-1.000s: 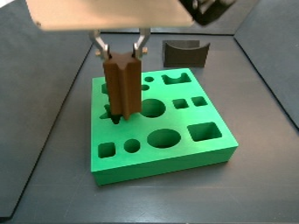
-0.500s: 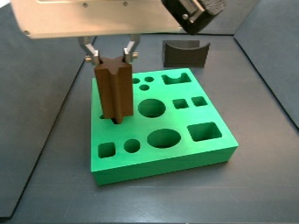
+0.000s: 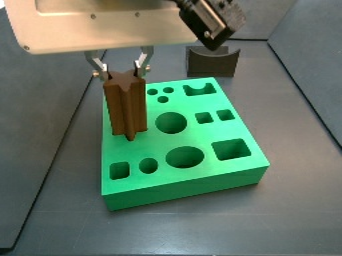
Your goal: Insert the star object.
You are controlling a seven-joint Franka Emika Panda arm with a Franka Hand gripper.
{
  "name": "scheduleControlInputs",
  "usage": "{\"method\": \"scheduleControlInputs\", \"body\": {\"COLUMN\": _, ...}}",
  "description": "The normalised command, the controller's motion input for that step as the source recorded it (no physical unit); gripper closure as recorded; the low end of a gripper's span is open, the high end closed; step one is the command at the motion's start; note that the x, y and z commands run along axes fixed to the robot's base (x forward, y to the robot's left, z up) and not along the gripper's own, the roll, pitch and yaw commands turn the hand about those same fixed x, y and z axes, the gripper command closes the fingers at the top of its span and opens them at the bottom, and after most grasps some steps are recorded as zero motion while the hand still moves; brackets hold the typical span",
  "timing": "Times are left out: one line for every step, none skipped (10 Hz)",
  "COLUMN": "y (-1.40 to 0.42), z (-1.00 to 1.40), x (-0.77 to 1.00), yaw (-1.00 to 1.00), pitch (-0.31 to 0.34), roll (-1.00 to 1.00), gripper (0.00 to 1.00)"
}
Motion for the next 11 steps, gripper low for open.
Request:
{"method": "scheduleControlInputs", "body": {"y": -0.19, "z": -0.90, "x": 0.00, "yaw": 0.00, "pitch": -0.081, "roll": 0.21, "gripper": 1.00}}
{"method": "scheduleControlInputs", "body": {"y": -0.22, "z": -0.92, "x": 0.04, "yaw": 0.00, "pitch": -0.074, "roll": 0.20, "gripper": 1.00}}
{"method": "scheduleControlInputs", "body": {"y": -0.19, "z": -1.00, "x": 0.09, "yaw": -0.03, "pitch": -0.063, "roll": 0.16, "gripper": 1.00}}
{"method": "scheduleControlInputs", "body": {"y": -0.22, "z": -1.00, "x": 0.09, "yaw": -0.07, "pitch": -0.087, "roll": 0.10, "gripper": 1.00}}
{"method": "scheduleControlInputs", "body": {"y": -0.21, "z": -1.00, "x": 0.09, "yaw": -0.10, "pitch": -0.091, "roll": 0.08, "gripper": 1.00}}
{"method": "scheduleControlInputs", "body": {"y": -0.09, "z": -1.00, "x": 0.26, "yaw": -0.13, "pitch": -0.019, "roll": 0.05, "gripper": 1.00}}
{"method": "scheduleControlInputs", "body": {"y": -0.08, "z": -1.00, "x": 0.25, "yaw": -0.10, "pitch": -0.013, "roll": 0.03, "gripper": 1.00}}
{"method": "scheduleControlInputs", "body": {"y": -0.06, "z": -1.00, "x": 0.25, "yaw": -0.08, "pitch": -0.013, "roll": 0.02, "gripper": 1.00}}
{"method": "scheduleControlInputs", "body": {"y": -0.06, "z": -1.00, "x": 0.21, "yaw": -0.08, "pitch": -0.073, "roll": 0.00, "gripper": 1.00}}
{"method": "scheduleControlInputs", "body": {"y": 0.08, "z": -0.56, "x": -0.03, "yaw": -0.04, "pitch": -0.313, "roll": -0.13, "gripper": 1.00}}
{"method": "scheduleControlInputs", "body": {"y": 0.00, "z": 0.00, "x": 0.00, "yaw": 0.00, "pitch": 0.000, "roll": 0.00, "gripper": 1.00}}
